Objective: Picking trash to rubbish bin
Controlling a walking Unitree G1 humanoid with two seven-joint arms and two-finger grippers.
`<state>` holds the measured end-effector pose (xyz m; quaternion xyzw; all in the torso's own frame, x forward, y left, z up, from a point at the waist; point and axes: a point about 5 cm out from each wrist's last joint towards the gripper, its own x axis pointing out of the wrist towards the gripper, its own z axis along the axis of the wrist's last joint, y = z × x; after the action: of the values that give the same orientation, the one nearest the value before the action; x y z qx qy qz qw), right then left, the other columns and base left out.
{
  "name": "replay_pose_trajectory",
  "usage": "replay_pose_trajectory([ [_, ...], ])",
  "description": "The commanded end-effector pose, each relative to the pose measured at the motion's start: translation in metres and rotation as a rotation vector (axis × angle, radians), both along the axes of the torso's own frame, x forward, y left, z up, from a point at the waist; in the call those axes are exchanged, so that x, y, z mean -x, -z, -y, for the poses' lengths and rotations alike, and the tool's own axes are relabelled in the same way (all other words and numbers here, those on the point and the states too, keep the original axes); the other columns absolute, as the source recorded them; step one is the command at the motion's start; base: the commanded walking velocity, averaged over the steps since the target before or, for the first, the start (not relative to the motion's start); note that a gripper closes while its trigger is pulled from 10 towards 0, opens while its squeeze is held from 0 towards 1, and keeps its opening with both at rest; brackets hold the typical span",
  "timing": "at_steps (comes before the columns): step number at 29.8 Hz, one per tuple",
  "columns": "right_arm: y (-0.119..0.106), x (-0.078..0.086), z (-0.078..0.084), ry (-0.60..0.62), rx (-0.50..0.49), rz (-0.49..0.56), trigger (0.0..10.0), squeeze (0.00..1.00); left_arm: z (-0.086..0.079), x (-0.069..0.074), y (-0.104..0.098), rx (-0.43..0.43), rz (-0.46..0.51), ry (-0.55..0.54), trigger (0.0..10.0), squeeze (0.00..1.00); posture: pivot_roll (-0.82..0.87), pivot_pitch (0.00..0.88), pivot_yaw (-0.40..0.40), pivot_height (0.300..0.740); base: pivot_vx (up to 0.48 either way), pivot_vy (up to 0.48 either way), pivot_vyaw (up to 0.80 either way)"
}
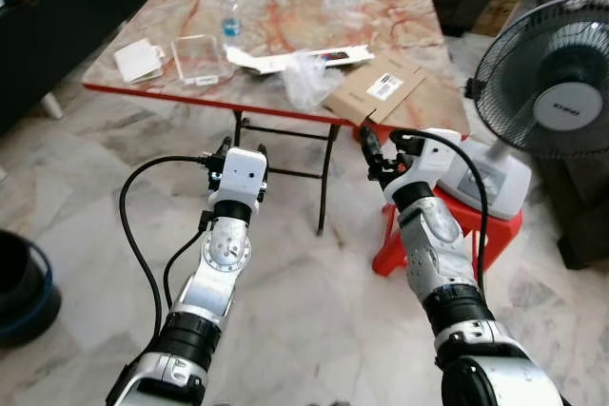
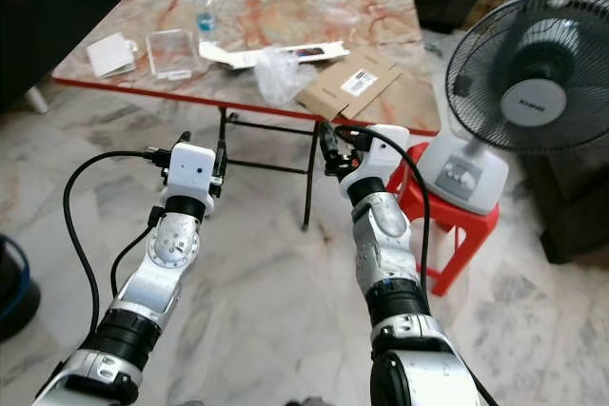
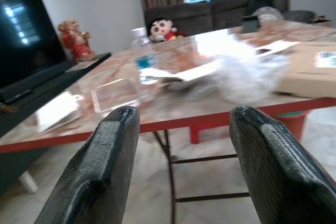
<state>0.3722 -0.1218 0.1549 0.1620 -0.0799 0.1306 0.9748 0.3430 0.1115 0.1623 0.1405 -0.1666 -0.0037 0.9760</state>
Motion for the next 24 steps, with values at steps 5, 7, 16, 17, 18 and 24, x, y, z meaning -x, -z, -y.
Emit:
replay_pose_trajectory([
  [5, -0.006, -0.002, -0.001, 0.025, 0.012, 0.022, 10.0, 1.0, 0.001, 0.0, -0.002, 0.031, -0.003, 0.031, 10.0, 1.0, 0.05, 0.133, -0.094, 0.74, 0.388, 0.0, 0.0],
  [7, -0.008, -0.002, -0.001, 0.024, 0.006, 0.029, 10.0, 1.0, 0.001, 0.0, -0.004, 0.032, 0.001, 0.032, 10.0, 1.0, 0.05, 0.133, -0.094, 0.74, 0.39, 0.0, 0.0],
  [16, -0.01, -0.002, -0.005, 0.021, -0.012, 0.042, 10.0, 1.0, 0.0, -0.001, -0.012, 0.047, 0.028, 0.048, 10.0, 1.0, 0.06, 0.115, -0.088, 0.74, 0.385, 0.0, 0.0],
  [17, -0.01, -0.001, -0.005, 0.02, -0.015, 0.044, 10.0, 1.0, 0.0, -0.001, -0.012, 0.047, 0.028, 0.048, 10.0, 1.0, 0.06, 0.114, -0.088, 0.74, 0.379, 0.0, 0.0],
  [18, -0.01, -0.001, -0.005, 0.021, -0.015, 0.044, 10.0, 1.0, 0.0, -0.001, -0.012, 0.048, 0.028, 0.049, 10.0, 1.0, 0.06, 0.113, -0.088, 0.74, 0.379, 0.0, 0.0],
  [24, -0.011, -0.001, -0.005, 0.013, -0.009, 0.052, 10.0, 1.0, 0.005, 0.0, -0.014, 0.054, 0.033, 0.088, 10.0, 1.0, 0.06, 0.109, -0.087, 0.74, 0.374, 0.0, 0.0],
])
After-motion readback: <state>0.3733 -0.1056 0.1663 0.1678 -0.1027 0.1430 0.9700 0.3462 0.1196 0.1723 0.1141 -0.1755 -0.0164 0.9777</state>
